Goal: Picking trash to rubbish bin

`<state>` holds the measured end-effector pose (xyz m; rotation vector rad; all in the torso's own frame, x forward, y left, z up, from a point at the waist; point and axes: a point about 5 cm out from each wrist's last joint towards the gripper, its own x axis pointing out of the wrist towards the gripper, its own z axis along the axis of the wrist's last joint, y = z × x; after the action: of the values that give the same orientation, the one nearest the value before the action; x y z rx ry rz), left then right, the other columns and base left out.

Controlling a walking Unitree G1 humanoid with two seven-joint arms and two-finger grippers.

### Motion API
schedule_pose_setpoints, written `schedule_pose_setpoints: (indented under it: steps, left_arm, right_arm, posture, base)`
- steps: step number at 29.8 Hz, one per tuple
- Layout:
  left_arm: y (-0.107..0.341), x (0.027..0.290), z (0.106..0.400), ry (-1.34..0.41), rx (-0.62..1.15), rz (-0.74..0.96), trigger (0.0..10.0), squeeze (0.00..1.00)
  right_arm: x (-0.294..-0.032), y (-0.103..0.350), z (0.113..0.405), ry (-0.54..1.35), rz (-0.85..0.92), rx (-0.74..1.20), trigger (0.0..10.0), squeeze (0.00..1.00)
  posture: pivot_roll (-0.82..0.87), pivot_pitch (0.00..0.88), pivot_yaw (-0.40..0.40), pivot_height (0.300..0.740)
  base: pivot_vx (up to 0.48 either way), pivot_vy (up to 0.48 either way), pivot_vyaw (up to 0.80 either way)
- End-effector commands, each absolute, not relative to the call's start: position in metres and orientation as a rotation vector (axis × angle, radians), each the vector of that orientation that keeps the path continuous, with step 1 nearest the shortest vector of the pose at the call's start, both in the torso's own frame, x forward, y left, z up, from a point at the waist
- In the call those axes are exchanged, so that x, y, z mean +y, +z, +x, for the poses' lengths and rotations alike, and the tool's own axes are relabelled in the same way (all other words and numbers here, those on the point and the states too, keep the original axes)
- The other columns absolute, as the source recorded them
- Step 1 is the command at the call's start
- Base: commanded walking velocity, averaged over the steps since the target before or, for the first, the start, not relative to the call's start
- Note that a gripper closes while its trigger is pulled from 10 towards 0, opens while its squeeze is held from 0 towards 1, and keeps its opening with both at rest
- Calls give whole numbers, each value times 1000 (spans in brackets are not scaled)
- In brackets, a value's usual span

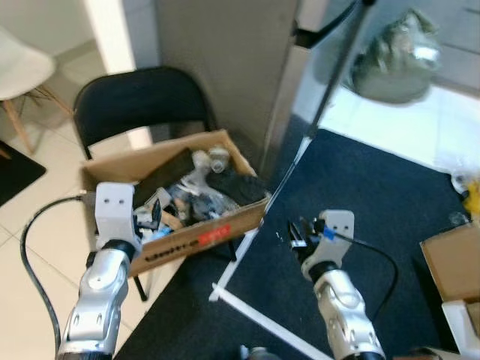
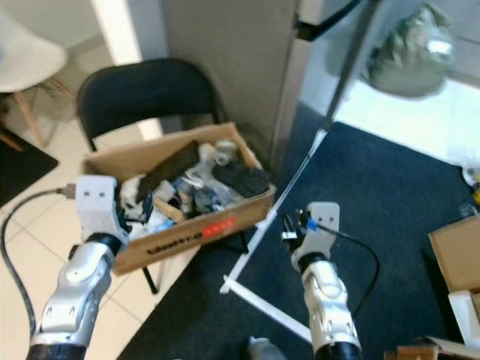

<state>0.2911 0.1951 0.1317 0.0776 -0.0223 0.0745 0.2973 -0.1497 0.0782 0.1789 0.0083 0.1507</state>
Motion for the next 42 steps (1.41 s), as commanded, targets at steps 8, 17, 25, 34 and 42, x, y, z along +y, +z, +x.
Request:
schedule_pose_setpoints:
  steps: [8, 17, 25, 34, 42]
  left_arm:
    - [117, 192, 290, 64, 69, 88, 10000, 0]
    - [124, 188, 299, 18, 37, 84, 10000, 0]
    - [123, 194, 303, 54, 64, 65, 10000, 0]
    - [120, 194, 295, 69, 50, 78, 10000, 0]
    - [115, 196, 295, 77, 99, -28, 10000, 0]
  right_arm:
    - [-163, 64, 290, 39, 198, 61, 10000, 0]
    - [-168, 64, 290, 29, 195, 64, 10000, 0]
    - [-165, 68, 292, 11, 167, 41, 10000, 0]
    - [-164, 67, 291, 45, 155, 53, 10000, 0]
    - [-159, 71, 296, 76, 141, 43, 10000, 0]
  posture:
    - [93, 162, 37, 740]
    - [79, 152, 54, 740]
    - [77, 151, 65, 740]
    - [81, 140, 49, 740]
    - [77, 113, 44, 740]
  base:
    - [0, 0, -800]
    - [0, 0, -800]
    - [0, 0, -800]
    - [0, 0, -800]
    - [0, 0, -800]
